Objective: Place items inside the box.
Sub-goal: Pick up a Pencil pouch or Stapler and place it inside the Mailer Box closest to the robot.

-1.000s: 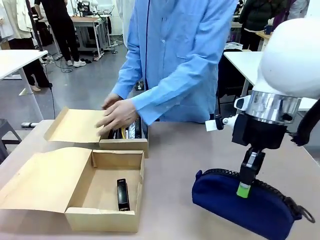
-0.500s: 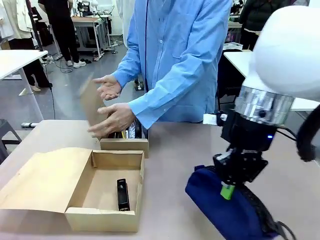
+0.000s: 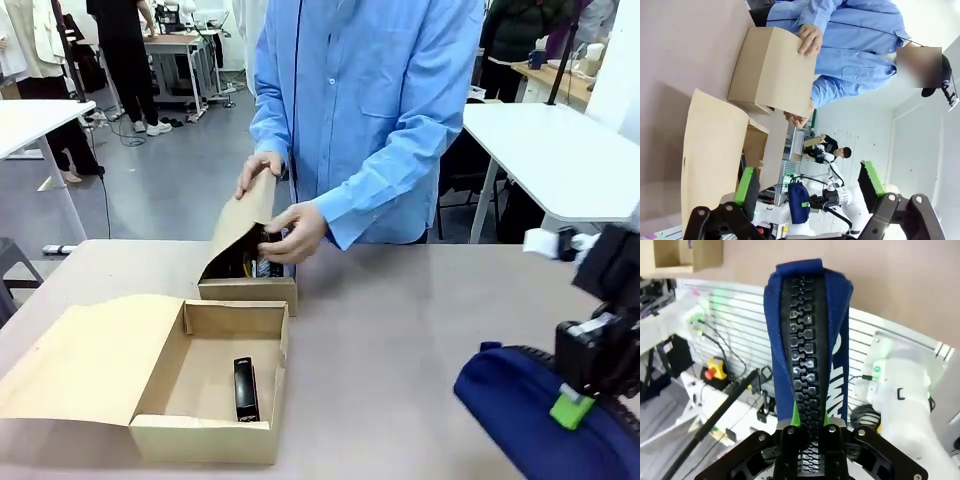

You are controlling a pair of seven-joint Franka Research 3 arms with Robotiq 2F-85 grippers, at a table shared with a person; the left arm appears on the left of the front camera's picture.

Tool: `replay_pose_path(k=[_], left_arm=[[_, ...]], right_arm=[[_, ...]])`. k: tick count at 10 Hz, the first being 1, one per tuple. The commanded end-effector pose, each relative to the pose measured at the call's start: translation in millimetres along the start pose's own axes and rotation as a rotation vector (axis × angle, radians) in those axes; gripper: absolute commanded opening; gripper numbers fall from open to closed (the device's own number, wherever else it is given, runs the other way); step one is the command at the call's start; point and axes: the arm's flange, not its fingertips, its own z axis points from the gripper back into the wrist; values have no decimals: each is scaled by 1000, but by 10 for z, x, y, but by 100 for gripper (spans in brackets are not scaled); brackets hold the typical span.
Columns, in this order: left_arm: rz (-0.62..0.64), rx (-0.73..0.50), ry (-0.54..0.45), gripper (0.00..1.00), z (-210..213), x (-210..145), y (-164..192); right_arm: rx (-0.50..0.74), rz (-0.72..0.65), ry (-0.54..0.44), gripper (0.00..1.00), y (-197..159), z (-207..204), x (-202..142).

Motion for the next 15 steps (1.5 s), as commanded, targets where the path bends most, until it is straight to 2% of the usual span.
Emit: replay_pose_path(k=[1,4,7,9,15], left_arm=[[-18,-6,7,100,20,-17,1],[-18,-6,7,100,20,-17,1],[-18,-6,7,100,20,-17,1],[-18,-6,7,100,20,-17,1],[-18,-6,7,100,20,-17,1]], right_arm=[[-28,-154,-57,11,-38,-273,-79],[-66,-254,-164,11,197,-277,88],[-55,-223,-170,11,295,-324,190],[1,-201,-214,11,467,-311,357],[35,-231,-196,11,606,-296,543]])
